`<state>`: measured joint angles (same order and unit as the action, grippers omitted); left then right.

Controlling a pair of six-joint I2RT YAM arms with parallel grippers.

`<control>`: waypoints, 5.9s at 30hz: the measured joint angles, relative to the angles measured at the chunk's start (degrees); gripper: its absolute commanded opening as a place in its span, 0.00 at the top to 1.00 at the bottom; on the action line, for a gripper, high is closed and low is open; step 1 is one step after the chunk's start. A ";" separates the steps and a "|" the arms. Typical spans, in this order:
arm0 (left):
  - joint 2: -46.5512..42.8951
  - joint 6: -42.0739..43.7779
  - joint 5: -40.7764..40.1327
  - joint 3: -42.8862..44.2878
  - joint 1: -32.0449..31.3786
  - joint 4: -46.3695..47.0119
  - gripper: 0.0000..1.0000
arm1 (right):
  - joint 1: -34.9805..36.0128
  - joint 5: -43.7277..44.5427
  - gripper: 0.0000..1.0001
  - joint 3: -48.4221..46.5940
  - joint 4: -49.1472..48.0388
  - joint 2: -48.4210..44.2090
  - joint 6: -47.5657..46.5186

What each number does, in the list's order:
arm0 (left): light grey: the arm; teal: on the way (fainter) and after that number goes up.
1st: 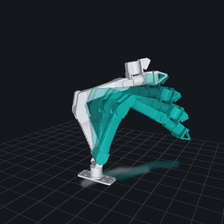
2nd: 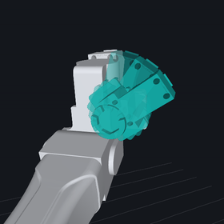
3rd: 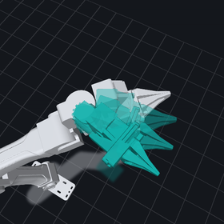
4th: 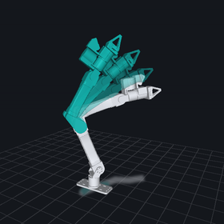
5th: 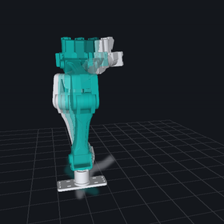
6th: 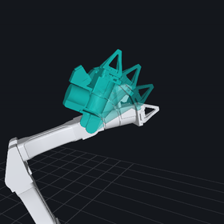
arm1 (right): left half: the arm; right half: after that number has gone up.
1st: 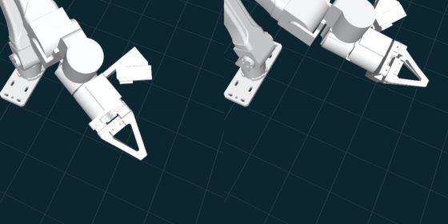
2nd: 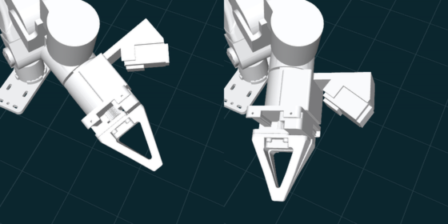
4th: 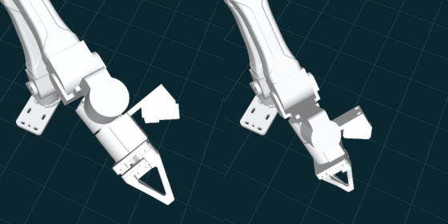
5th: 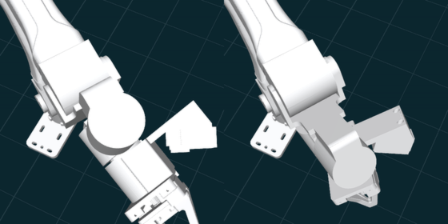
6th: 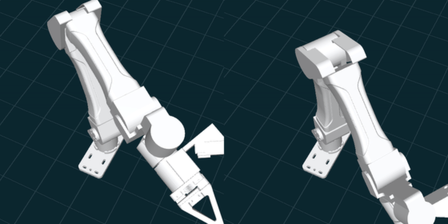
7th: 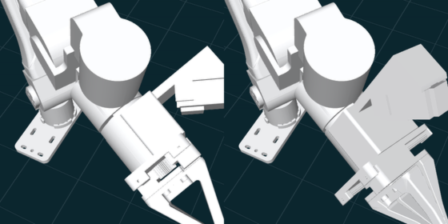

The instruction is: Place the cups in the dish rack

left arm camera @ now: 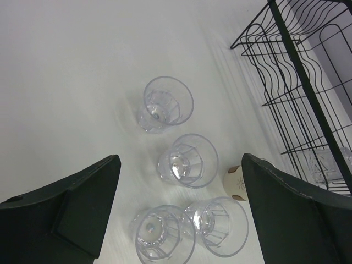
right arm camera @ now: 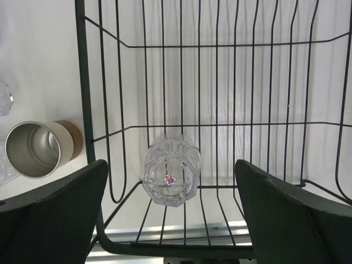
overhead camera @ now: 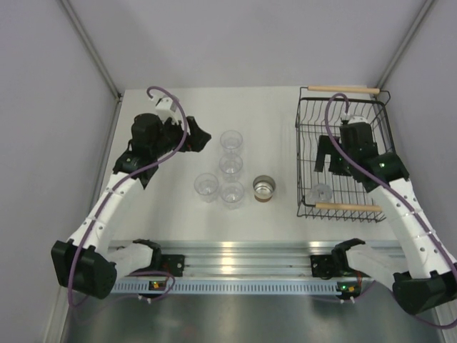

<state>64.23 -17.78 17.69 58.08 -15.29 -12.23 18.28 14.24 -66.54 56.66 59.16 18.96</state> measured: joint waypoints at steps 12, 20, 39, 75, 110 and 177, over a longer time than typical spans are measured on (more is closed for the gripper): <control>-4.76 -5.77 -5.22 -12.07 0.09 -3.15 0.09 | 0.00 2.49 0.01 -0.02 -1.16 -5.42 -2.71; -10.97 -10.16 -9.40 -19.47 -0.24 -3.63 0.14 | -0.02 2.38 0.00 -0.02 -3.08 -5.42 -3.87; -3.32 -11.26 -15.85 -23.67 -2.08 -3.98 0.19 | -0.96 0.68 0.01 0.94 -5.66 -6.38 -4.42; 3.48 -9.35 -20.57 -20.83 -7.65 -5.99 1.00 | -3.10 -1.86 0.01 5.18 -7.76 -7.43 -4.46; -9.51 -41.29 6.86 -21.86 -13.60 35.91 1.00 | -4.33 -44.72 0.01 31.04 -60.17 -20.39 14.62; 23.34 -55.41 4.57 -12.41 -31.30 77.02 1.00 | -4.57 -61.92 0.49 43.65 -118.53 -10.67 43.39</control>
<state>87.57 -73.19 22.26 45.67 -46.59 64.79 13.72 -47.68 -22.90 -61.87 48.49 62.35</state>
